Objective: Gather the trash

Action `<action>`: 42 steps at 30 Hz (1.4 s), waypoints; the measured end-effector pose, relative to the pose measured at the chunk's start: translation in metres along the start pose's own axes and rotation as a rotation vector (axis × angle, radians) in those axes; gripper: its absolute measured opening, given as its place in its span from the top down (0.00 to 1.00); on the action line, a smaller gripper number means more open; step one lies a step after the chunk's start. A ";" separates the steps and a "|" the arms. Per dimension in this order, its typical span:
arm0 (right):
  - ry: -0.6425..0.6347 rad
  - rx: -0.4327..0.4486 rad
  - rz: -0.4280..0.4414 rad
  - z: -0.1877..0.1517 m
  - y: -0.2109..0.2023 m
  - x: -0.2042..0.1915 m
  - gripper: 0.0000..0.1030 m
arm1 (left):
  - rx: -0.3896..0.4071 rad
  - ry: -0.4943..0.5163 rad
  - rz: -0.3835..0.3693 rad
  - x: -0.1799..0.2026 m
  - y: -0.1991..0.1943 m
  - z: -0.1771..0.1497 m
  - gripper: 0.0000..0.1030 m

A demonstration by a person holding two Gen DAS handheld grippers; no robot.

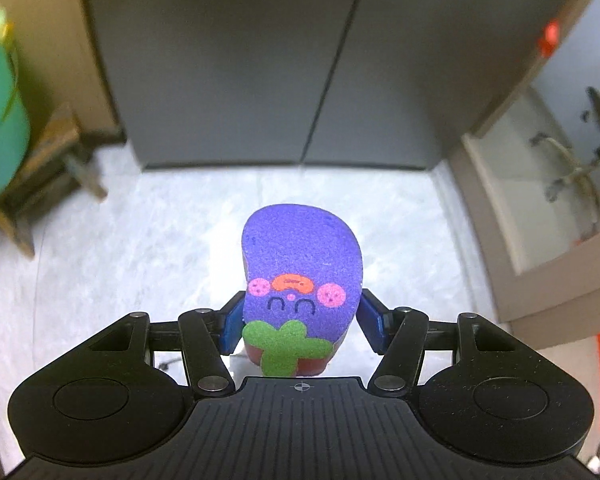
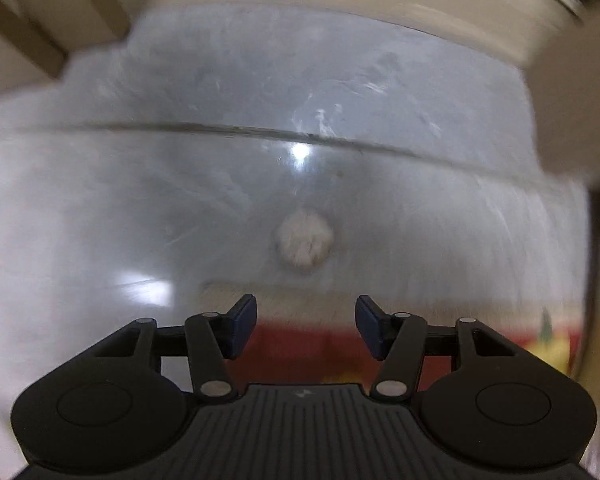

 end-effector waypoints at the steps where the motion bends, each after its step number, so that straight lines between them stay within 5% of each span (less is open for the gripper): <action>1: -0.025 0.027 -0.020 0.006 0.022 -0.003 0.47 | -0.014 -0.030 0.020 -0.010 0.010 -0.009 0.38; 4: -0.010 0.033 -0.060 0.018 0.076 -0.001 0.48 | -0.072 -0.055 0.073 -0.035 0.031 -0.027 0.38; 9: -0.030 0.047 -0.056 0.020 0.092 -0.001 0.49 | -0.083 -0.117 0.123 -0.068 0.025 -0.025 0.38; 13: -0.076 -0.007 -0.045 0.019 0.094 -0.016 0.50 | -0.035 -0.152 0.115 -0.075 -0.004 -0.013 0.38; 17: -0.108 0.029 0.029 0.019 0.048 -0.055 0.50 | 0.007 -0.221 0.106 -0.086 -0.048 0.002 0.38; 21: -0.263 0.098 0.152 0.014 -0.060 -0.125 0.50 | 0.083 -0.326 0.083 -0.098 -0.112 0.018 0.38; 27: -0.561 0.248 0.377 -0.021 -0.297 -0.247 0.50 | 0.319 -0.451 -0.020 -0.121 -0.257 0.069 0.38; 31: -0.759 0.347 0.513 -0.059 -0.451 -0.336 0.50 | 0.435 -0.426 -0.113 -0.156 -0.347 0.105 0.38; 36: -1.008 0.454 0.683 -0.140 -0.622 -0.444 0.50 | 0.520 -0.410 -0.077 -0.224 -0.415 0.158 0.38; 42: -1.145 0.450 0.899 -0.261 -0.763 -0.542 0.50 | 0.556 -0.471 -0.152 -0.299 -0.456 0.208 0.38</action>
Point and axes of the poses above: each gripper's, at about its wrist camera, not at the fingertips, and y roughly the way its jaws point, x to its right, z to its top, the point moved 2 cm from there along y, roughly the way its jaws point, and after that the axes turned 11 degrees about -y, right-handed, at the moved point
